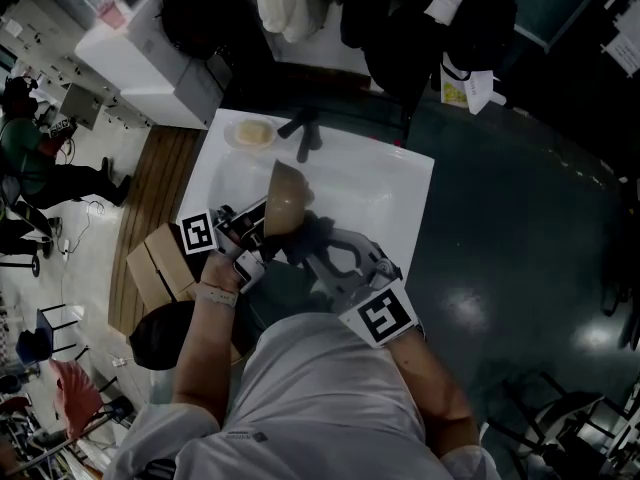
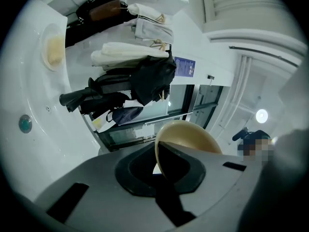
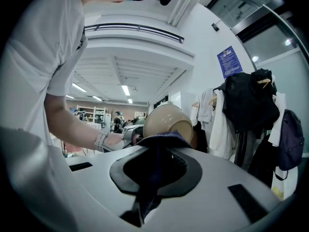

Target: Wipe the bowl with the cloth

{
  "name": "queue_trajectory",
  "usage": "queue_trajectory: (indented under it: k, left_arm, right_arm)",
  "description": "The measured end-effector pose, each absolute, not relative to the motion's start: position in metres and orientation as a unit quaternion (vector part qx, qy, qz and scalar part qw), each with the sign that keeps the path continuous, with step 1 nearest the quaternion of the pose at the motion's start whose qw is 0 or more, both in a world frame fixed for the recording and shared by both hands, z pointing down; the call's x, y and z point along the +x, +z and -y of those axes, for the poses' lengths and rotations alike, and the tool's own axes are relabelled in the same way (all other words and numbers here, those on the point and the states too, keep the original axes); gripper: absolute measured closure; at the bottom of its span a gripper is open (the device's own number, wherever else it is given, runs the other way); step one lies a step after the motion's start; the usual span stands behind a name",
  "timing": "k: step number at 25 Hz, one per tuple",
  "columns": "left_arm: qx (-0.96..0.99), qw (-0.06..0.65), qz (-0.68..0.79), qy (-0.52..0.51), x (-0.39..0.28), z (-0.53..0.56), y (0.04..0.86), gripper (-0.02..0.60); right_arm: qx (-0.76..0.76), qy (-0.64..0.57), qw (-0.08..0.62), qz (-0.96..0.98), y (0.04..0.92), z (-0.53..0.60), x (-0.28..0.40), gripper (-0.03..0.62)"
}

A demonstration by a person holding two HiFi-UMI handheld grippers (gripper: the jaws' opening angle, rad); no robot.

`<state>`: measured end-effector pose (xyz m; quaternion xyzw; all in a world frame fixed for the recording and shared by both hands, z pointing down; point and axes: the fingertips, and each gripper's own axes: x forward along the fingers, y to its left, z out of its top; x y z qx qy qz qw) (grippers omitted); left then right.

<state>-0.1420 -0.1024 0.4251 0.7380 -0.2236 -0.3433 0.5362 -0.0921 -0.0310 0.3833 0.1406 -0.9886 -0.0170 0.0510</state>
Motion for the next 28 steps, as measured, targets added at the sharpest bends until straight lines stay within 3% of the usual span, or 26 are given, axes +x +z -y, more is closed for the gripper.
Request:
queue_trajectory:
  k: [18, 28]
  left_arm:
    - [0.75, 0.558, 0.177, -0.306, -0.108, 0.083, 0.431, 0.558]
    - [0.76, 0.551, 0.157, -0.307, -0.098, 0.076, 0.419, 0.56]
  right_arm:
    - [0.23, 0.043, -0.02, 0.972, 0.363, 0.07, -0.058, 0.548]
    - [0.257, 0.072, 0.001, 0.964, 0.383, 0.084, -0.05, 0.548]
